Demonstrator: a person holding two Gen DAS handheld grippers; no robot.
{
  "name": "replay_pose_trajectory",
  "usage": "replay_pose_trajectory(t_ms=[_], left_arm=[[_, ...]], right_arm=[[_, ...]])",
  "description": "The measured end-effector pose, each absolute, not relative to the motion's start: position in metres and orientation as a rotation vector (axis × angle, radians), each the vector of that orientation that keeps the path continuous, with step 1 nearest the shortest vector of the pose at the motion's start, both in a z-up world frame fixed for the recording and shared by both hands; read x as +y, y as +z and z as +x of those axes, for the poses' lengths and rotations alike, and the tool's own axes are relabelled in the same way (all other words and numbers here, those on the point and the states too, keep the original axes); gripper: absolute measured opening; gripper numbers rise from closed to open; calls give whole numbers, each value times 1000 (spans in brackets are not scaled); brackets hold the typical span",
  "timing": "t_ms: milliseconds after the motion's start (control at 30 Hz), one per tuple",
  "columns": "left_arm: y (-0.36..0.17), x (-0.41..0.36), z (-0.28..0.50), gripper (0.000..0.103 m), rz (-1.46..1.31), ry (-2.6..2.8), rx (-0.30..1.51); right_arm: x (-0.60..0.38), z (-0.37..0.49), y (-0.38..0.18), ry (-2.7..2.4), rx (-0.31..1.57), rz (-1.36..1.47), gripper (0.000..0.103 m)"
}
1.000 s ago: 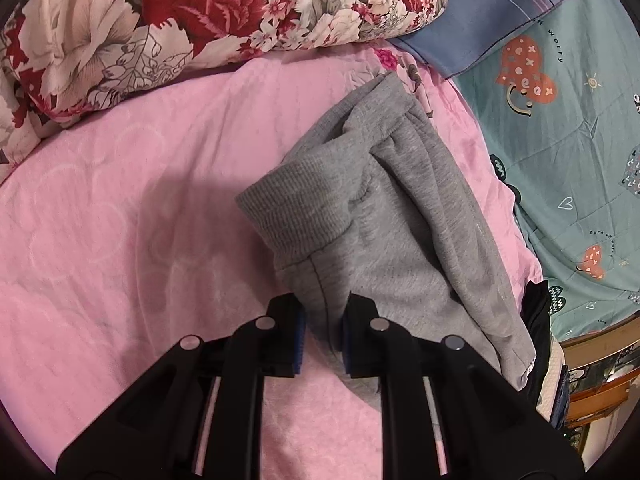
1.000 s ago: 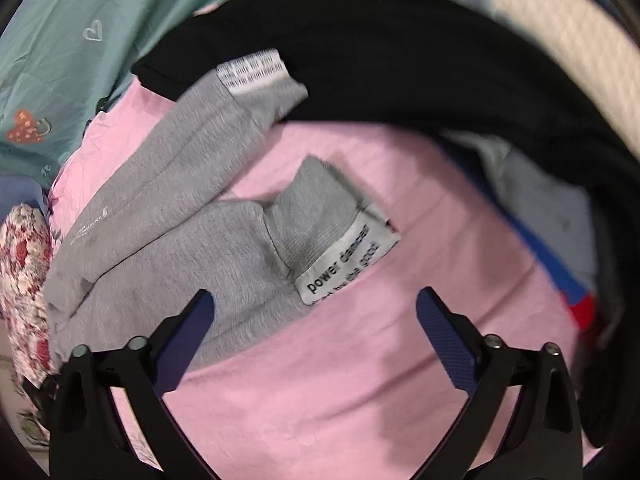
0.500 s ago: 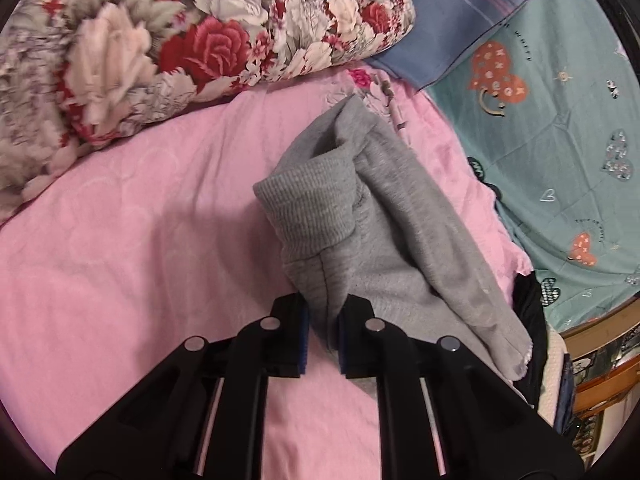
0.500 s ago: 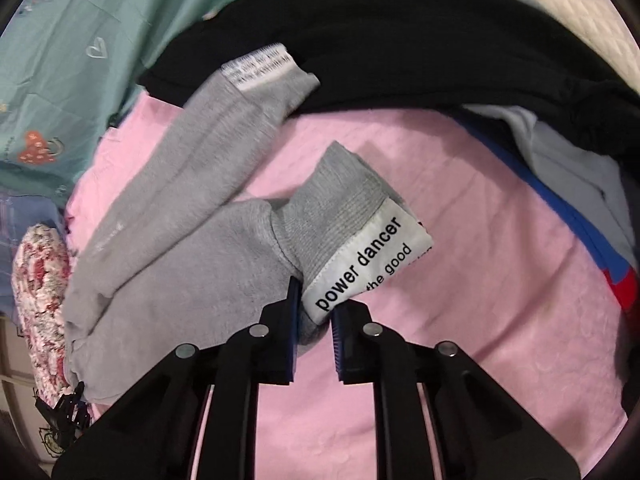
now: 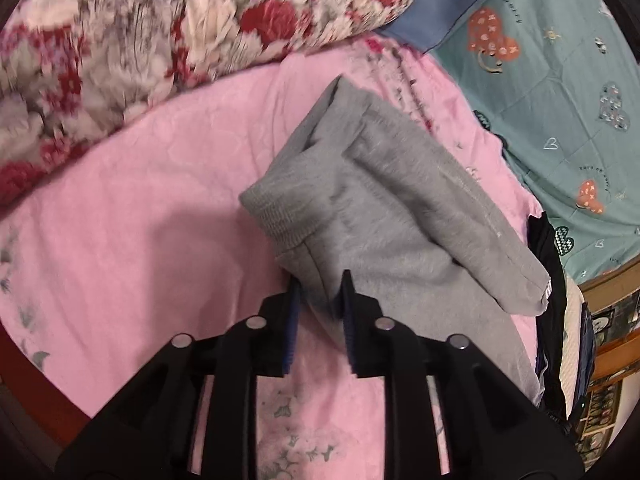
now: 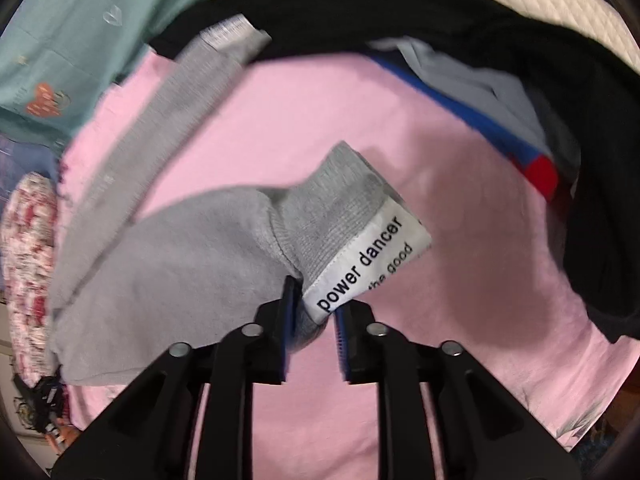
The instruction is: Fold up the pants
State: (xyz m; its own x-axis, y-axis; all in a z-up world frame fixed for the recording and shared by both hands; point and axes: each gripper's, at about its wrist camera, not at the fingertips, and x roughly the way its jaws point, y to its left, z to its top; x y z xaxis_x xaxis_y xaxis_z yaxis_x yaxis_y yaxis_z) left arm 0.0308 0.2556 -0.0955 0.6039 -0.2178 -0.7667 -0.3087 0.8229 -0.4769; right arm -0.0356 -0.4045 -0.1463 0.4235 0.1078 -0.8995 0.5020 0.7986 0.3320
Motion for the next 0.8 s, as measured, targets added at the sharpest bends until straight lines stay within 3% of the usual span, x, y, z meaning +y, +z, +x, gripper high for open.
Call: replay_pose_trajectory(t_ms=[67, 100, 233, 300, 333, 533, 733, 767, 800], left_arm=[[-72, 256, 24, 59, -576, 87, 880], [-60, 255, 23, 63, -562, 96, 845], [-33, 240, 61, 65, -533, 0, 835], [-33, 224, 94, 65, -502, -31, 872], [-37, 215, 115, 65, -493, -68, 902], [-99, 176, 202, 62, -420, -102, 1096], [-125, 175, 230, 52, -386, -51, 1131], [-126, 175, 235, 46, -378, -34, 1132], [-128, 175, 242, 42, -371, -11, 1133]], right_arm=[[-407, -36, -144, -321, 1141, 574, 50], [-408, -36, -134, -340, 1122, 543, 53], [-421, -32, -73, -433, 949, 457, 60], [-424, -9, -52, -341, 892, 503, 73], [-425, 11, -46, -272, 873, 523, 74], [-433, 144, -84, -176, 990, 549, 74], [-433, 208, -138, -181, 1103, 579, 70], [-433, 211, -143, -179, 1101, 585, 56], [-433, 216, -149, -176, 1104, 590, 31]])
